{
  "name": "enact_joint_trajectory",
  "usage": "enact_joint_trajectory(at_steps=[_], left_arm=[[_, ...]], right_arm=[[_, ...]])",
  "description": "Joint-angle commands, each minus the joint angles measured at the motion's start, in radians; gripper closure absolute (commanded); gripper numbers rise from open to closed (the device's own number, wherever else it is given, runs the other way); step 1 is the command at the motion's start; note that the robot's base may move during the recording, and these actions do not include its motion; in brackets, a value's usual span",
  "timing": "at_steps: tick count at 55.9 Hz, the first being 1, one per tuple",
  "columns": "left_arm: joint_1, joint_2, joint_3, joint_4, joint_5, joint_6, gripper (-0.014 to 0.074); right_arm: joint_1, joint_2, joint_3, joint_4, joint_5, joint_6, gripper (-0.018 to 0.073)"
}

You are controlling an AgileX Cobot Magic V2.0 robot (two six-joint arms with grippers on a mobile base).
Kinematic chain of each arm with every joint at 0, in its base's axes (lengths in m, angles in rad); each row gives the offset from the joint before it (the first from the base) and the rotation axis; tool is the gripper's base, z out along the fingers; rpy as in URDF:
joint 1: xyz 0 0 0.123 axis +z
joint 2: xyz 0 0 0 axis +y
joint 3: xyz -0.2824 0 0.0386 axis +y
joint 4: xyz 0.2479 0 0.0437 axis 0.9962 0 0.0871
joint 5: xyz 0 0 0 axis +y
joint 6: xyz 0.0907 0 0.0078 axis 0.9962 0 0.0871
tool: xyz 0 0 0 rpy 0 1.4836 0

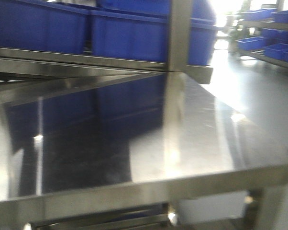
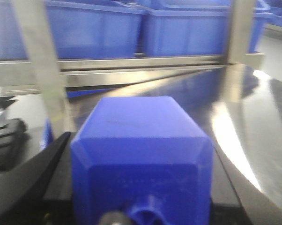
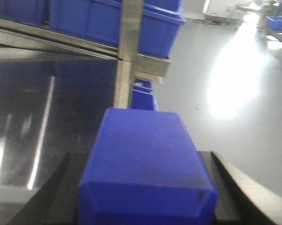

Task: Pick and sort blue part to right shelf
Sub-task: 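Drive the base across the floor to the rack of blue bins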

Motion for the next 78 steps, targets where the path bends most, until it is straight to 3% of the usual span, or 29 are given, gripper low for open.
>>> enact_joint_trajectory(at_steps=[1,78], left_arm=[[0.002,0.016,-0.030,-0.001,-0.092,-0.006,0.0220],[0.002,0.018,-0.030,-0.001,-0.092,-0.006,0.0220]], right_arm=[[0.000,0.013,-0.026,-0.010,-0.081,-0.008,0.0350],[0.000,0.013,-0.026,-0.010,-0.066,-0.008,0.0350]])
